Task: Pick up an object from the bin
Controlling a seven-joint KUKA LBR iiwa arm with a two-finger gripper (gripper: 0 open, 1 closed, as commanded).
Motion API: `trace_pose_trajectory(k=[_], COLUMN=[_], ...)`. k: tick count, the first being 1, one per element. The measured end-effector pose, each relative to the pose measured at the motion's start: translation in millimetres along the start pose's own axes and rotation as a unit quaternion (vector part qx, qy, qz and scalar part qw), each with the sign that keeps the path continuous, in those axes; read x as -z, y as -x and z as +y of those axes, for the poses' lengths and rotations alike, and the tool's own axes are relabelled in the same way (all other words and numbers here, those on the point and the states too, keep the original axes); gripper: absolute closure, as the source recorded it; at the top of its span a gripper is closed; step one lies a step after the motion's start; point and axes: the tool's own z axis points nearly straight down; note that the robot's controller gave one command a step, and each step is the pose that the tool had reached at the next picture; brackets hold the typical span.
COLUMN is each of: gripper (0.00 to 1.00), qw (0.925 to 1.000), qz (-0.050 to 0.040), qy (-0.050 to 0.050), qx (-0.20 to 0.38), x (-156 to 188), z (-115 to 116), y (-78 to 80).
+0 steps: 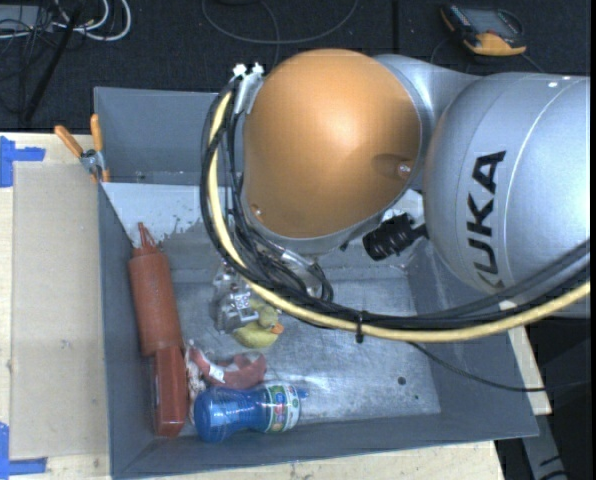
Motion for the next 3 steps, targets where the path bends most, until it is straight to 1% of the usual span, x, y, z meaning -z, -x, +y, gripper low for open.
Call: trace_pose_trajectory(k=[1, 2, 3], gripper=[1.00, 1.00, 1.00], qw=[1.0000, 1.0000, 1.0000], qz=[0.0000, -0.0035, -0.0026], qy=[0.000, 0.001, 0.001], qx=[-0.001, 0.002, 0.008], x=[0.0, -49.6, -74.5], z=[-0.4, 3.4, 3.1], y=[0.1, 14.1, 15.1])
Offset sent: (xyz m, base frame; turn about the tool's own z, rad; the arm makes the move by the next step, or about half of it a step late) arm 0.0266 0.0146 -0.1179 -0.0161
